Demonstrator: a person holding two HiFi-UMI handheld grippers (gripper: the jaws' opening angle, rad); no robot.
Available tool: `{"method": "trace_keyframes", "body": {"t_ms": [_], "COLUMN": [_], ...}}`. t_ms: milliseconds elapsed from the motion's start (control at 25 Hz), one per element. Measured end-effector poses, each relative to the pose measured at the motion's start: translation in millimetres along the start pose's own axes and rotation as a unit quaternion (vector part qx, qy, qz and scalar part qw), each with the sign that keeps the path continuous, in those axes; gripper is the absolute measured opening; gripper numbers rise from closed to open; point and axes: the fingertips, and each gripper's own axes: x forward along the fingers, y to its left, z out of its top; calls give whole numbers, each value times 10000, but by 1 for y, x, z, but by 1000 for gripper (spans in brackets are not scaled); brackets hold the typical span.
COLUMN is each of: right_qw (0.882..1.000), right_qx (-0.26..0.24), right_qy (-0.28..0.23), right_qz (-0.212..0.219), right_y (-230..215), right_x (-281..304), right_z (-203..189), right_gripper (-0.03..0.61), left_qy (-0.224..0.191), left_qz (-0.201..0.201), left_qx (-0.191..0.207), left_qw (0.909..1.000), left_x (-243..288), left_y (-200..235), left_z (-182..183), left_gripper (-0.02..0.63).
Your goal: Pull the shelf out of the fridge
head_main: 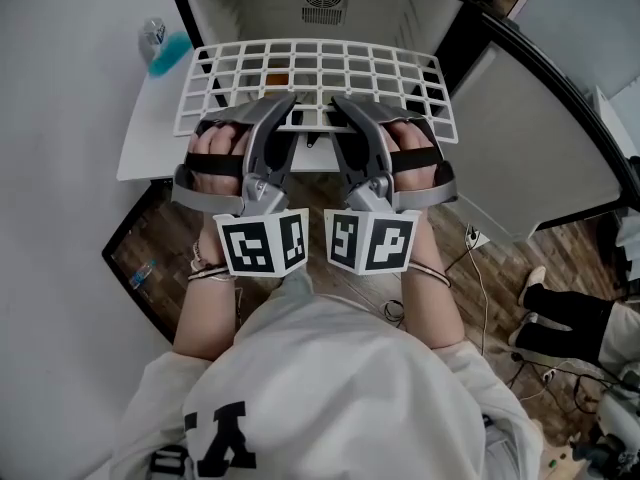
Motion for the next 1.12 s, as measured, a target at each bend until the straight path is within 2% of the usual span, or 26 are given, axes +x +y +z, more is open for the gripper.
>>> {"method": "trace_keyframes", "body": {"t_ms": [480, 800, 1120], "right_qw": [9999, 9999, 9998], "right_qx": [-66, 4, 15], "right_qy": [-155, -127, -199], "right_qz": [-35, 43, 37], "right_y": [3, -6, 3], "right_x": [-83, -75, -92], "right_z": [20, 17, 18], "right_gripper": [77, 77, 77], "left_qy": [129, 127, 187], "left_qz": [117, 67, 52], "left_qx": [-33, -24, -2], "left_qw": [9998, 9999, 9998], "left_x": [-77, -68, -82], "left_y": [-7, 1, -8], "left_z": [38, 40, 45], "left_gripper": [78, 81, 81]}}
